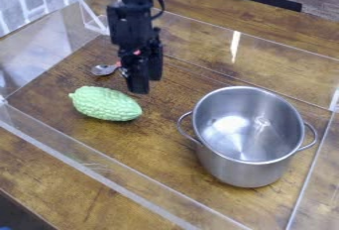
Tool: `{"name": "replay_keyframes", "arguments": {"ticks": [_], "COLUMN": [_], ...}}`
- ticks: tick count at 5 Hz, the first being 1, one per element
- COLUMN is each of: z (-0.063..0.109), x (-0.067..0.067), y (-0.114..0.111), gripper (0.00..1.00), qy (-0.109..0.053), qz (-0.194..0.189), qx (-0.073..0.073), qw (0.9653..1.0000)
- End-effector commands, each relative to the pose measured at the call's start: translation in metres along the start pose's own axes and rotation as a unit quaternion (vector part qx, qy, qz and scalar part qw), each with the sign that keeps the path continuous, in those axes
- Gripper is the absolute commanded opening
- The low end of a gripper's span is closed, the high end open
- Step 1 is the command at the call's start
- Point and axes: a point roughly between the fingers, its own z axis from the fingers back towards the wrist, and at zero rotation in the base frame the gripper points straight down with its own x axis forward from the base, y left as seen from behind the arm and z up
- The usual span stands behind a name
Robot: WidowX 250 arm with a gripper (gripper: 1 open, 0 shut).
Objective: Remove the green object from the silver pot and put it on the table
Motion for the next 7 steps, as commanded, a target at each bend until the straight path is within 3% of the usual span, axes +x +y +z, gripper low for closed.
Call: {"name": "replay_keyframes", "arguments": {"ticks": [1, 2, 4, 6, 7], "z": [0.023, 0.031, 0.015, 0.045, 0.031], "x": [0.016, 0.025, 0.009, 0.002, 0.008], "y": [-0.01, -0.011, 0.003, 0.022, 0.023], "gripper": [1.0, 1.0, 1.0, 1.0, 1.0], "qy": [-0.001, -0.001, -0.002, 0.022, 0.018], "qz": [0.009, 0.021, 0.025, 0.013, 0.023], "qx": [-0.031, -0.034, -0.037, -0.036, -0.038], "qw": [0.9995, 0.9992, 0.999, 0.999, 0.9989]}}
